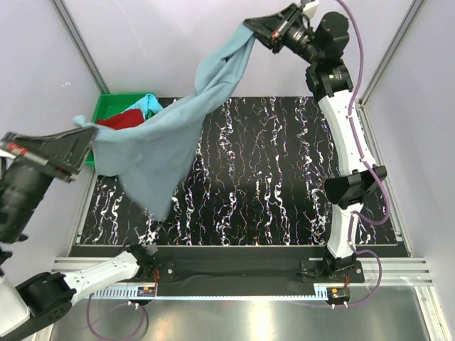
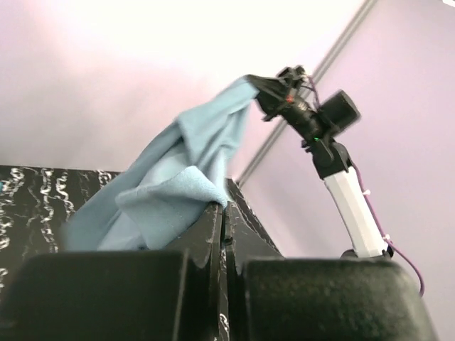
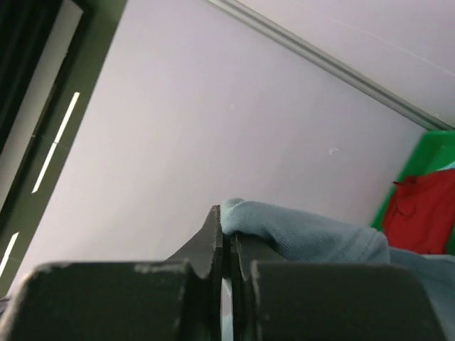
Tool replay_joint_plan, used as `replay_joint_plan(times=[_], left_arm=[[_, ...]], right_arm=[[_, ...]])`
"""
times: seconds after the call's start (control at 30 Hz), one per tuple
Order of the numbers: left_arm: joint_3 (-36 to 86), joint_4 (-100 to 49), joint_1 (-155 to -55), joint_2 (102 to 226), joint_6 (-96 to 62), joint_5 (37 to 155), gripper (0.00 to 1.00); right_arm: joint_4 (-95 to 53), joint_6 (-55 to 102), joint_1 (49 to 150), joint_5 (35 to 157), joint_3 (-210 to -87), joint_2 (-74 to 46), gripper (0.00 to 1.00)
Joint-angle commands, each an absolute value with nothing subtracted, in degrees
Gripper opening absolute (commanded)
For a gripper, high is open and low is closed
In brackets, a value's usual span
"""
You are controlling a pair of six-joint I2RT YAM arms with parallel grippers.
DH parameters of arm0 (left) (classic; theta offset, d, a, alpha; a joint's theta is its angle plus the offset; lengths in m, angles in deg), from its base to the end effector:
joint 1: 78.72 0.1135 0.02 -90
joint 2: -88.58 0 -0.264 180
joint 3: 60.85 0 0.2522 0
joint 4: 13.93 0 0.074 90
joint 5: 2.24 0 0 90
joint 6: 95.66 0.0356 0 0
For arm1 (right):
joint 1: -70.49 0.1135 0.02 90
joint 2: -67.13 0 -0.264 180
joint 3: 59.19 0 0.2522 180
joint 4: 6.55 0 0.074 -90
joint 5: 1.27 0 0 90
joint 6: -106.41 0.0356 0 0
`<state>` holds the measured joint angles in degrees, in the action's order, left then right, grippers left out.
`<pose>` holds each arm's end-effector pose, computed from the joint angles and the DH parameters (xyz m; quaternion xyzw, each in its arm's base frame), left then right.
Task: Fold and stack the t-shirts
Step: Flatten the tshirt out
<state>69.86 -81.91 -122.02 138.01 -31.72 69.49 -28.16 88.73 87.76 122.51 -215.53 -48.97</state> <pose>0.0014 0.0140 0.5881 -0.0313 0.6243 -0.3596 0.6928 0.4017 0.1456 0.5466 0.0487 0.6040 0.6679 0.4321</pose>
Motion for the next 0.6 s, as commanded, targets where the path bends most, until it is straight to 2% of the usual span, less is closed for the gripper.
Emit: replay_joint_plan(times=[0.0, 0.2, 0.3, 0.33, 0.4, 0.43, 0.47, 0.57], left_arm=[[69.64, -84.91, -121.96, 137.81, -30.0, 67.27, 0.0], [58.76, -78.08, -121.96, 136.22, -32.27, 77.88, 0.0], [47.52, -71.76, -121.96, 136.57, -37.01, 85.71, 0.0], [40.26, -69.29, -122.04, 136.75, -38.6, 87.39, 0.0], [32.32, -61.93, -121.96, 137.36, -44.03, 93.1, 0.0], [24.36, -59.01, -121.96, 137.45, -45.63, 94.42, 0.0], [20.63, -55.94, -122.04, 137.71, -47.04, 97.13, 0.0], [9.72, -42.16, -122.22, 140.34, -52.93, 101.79, 0.0]], right_arm=[[-22.85, 94.37, 85.61, 124.5, -218.07, -49.95, 0.0], [-23.38, 95.78, 79.99, 125.38, -189.17, -41.25, 0.0], [-23.65, 94.72, 75.68, 126.87, -176.33, -39.22, 0.0], [-23.82, 94.03, 74.63, 127.66, -171.87, -39.57, 0.0], [-25.05, 92.01, 72.08, 130.12, -168.85, -40.62, 0.0], [-26.62, 88.34, 71.46, 130.3, -167.44, -41.76, 0.0], [-31.68, 86.13, 70.84, 130.13, -167.17, -42.46, 0.0], [-39.52, 76.38, 68.56, 125.93, -167.51, -44.05, 0.0]])
